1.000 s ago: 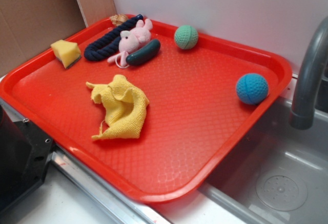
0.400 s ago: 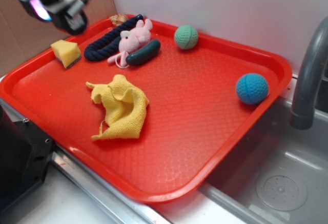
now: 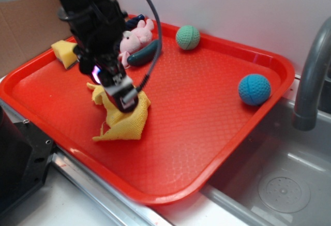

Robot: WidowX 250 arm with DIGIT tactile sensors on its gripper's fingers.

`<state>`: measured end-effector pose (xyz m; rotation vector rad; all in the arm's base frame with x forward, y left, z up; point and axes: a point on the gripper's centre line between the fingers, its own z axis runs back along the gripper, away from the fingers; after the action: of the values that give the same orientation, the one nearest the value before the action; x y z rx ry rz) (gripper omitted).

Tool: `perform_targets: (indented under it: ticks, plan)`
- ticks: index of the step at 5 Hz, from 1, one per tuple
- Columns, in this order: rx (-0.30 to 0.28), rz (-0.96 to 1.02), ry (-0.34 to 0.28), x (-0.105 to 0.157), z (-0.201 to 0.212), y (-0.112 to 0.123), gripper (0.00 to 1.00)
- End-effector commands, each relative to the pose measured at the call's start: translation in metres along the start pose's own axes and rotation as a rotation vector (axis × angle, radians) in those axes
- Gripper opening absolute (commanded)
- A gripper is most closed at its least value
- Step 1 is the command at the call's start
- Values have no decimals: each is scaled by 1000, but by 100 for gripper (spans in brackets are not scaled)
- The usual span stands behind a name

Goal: Grab the yellow cloth.

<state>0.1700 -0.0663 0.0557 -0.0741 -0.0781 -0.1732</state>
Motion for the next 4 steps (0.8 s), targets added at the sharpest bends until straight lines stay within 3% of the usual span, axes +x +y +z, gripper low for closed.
perform_targets:
  ticks: [1,2,3,4]
  plan:
    - [46,7,64,6,-18,16,100]
    - [73,70,72,7,-18,45,100]
    - [91,100,75,9,-19,61,92]
    - [102,103,84,8,-23,55,0]
